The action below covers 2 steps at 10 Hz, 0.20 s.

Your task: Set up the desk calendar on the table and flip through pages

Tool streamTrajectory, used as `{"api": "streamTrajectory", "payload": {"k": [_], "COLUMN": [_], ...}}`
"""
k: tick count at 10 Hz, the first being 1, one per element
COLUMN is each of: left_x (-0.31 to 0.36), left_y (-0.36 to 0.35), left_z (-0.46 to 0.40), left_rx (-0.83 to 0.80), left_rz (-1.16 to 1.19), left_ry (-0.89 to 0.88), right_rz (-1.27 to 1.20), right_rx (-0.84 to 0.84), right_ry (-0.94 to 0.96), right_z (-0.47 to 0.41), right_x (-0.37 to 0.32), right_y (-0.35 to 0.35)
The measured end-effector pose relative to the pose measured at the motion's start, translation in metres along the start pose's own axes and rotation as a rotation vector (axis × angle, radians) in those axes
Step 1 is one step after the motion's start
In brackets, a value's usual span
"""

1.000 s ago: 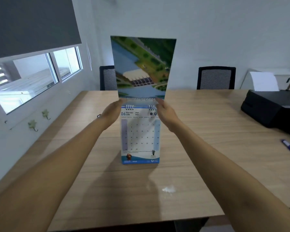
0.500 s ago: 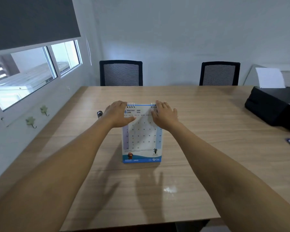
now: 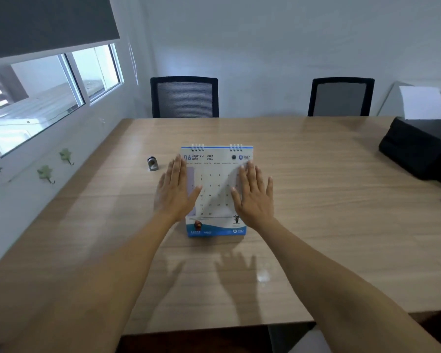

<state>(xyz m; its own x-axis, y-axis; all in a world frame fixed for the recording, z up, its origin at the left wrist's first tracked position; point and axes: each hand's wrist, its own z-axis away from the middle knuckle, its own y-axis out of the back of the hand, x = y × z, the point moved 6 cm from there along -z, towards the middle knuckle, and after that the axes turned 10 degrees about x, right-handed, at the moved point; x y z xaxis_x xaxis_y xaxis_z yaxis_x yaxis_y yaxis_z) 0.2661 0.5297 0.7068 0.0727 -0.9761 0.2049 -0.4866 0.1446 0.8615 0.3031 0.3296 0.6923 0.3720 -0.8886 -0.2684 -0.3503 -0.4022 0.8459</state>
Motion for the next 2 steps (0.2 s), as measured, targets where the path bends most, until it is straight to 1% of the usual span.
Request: {"api": "streamTrajectory", "payload": {"k": [2], "left_x": [-0.015], "left_y": [-0.07], "left_z": [0.085], "left_rx": [-0.209], "left_rz": [0.055], "left_ry": [0.121], "right_rz": [0.015], "right_rx": [-0.264], "right_ry": [-0.135], "right_z": [0.081], "right_x": [0.029], "right_y": [-0.065]}}
